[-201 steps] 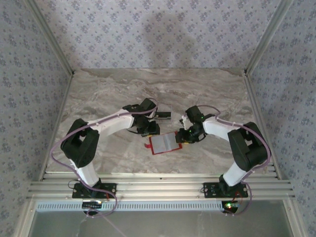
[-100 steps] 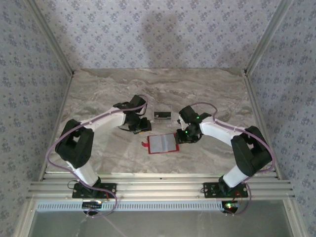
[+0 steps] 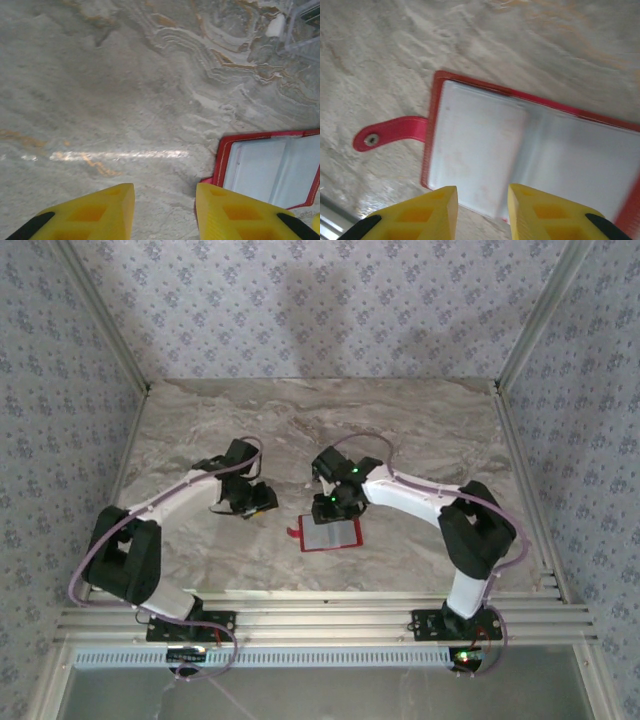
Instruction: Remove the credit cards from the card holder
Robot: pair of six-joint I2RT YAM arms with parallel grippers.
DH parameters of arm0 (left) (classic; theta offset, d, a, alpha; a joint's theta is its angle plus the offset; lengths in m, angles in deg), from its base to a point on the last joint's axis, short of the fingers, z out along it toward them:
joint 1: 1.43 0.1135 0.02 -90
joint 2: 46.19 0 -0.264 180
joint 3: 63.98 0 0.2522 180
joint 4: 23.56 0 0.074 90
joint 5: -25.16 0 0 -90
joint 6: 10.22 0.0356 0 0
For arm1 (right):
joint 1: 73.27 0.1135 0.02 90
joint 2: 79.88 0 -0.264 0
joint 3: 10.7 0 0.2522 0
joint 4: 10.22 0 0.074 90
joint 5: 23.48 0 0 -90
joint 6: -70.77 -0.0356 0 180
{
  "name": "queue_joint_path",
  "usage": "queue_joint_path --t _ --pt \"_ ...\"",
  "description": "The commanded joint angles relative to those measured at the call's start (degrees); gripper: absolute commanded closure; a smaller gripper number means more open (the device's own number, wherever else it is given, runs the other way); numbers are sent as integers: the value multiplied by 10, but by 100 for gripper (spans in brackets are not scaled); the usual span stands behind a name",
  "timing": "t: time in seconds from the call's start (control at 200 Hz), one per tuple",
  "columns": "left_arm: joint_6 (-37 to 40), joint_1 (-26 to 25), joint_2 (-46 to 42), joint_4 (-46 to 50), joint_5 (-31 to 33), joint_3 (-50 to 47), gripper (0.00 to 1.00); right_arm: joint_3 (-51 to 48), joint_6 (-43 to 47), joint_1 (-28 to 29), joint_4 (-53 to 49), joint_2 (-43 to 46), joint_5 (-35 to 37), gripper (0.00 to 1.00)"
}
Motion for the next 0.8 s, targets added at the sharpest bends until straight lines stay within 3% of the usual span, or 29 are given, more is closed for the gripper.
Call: queue_joint_path --t 0.0,0.435,0.795 --pt "14 11 -29 6 -13 -14 62 28 -36 12 32 -34 -46 66" --pt "12 14 -48 4 -22 -31 61 55 -52 23 68 -116 -91 66" --pt "13 15 -42 0 -27 -27 61 47 -38 31 14 -108 -29 66"
